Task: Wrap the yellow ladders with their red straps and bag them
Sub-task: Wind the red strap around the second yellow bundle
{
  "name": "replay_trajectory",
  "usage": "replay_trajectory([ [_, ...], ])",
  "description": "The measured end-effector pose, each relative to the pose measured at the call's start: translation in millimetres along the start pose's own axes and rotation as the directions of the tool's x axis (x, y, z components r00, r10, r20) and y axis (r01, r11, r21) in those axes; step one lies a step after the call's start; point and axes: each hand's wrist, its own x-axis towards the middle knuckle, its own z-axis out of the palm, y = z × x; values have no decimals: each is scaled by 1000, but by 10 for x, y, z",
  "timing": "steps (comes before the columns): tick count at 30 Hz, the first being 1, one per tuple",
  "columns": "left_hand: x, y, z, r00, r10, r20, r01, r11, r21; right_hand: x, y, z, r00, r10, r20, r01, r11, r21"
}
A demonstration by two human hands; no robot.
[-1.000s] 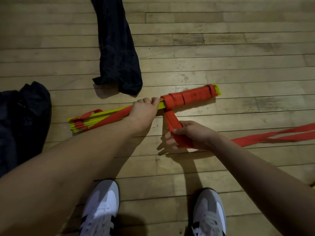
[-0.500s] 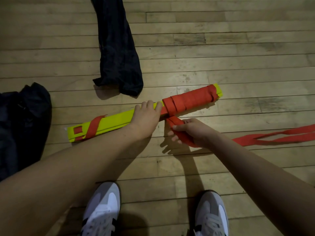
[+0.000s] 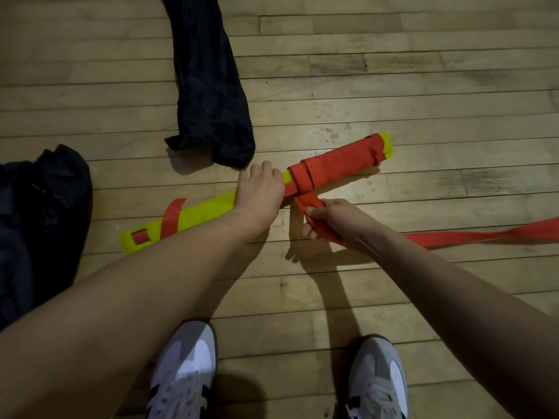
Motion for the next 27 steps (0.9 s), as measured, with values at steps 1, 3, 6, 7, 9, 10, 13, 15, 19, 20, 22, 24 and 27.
replay_trajectory([
  [1, 17, -4, -7, 1000, -7, -8, 7, 1000, -6, 11, -14, 6, 1000, -2, -3, 2, 1000, -2],
  [3, 40, 10, -3, 999, -10, -35, 10, 1000, 1, 36, -39, 8, 1000, 3, -12, -3, 1000, 19],
  [6, 48, 85, -8, 998, -35, -53, 37, 999, 31, 59, -56, 5, 1000, 23, 5, -23, 999, 45],
  [7, 48, 112, -4, 998, -25, -50, 27, 998, 52, 64, -46, -1, 999, 30, 18, -31, 998, 46],
  [9, 13, 145, 47, 998, 25, -61, -20, 996, 88, 55, -6, -19, 997, 49, 52, -51, 998, 48],
  [10, -22, 137, 64, 997, 47, -60, -41, 995, 90, 45, 13, -26, 996, 57, 66, -60, 997, 49],
  [13, -115, 74, 144, 988, 112, -102, -104, 991, 85, 21, 70, -52, 994, 74, 76, -80, 993, 83],
  [15, -178, 34, 179, 988, 132, -80, -128, 990, 51, 14, 85, -60, 995, 76, 69, -85, 988, 126],
  [19, -347, 56, 205, 975, 211, 71, -210, 977, -31, 17, 137, -13, 996, 73, 50, -79, 989, 127],
  [20, -398, 77, 216, 968, 225, 108, -222, 974, -34, 13, 159, 5, 996, 73, 44, -78, 989, 123],
  [22, -494, 113, 234, 954, 252, 159, -246, 967, -58, -16, 212, 24, 996, 78, 35, -83, 982, 168],
  [24, -539, 115, 225, 955, 248, 164, -235, 967, -95, -57, 263, 15, 994, 99, 40, -105, 978, 178],
  [27, -488, 133, 193, 977, 159, 140, -138, 980, -145, -60, 325, -13, 991, 129, 41, -133, 987, 95],
])
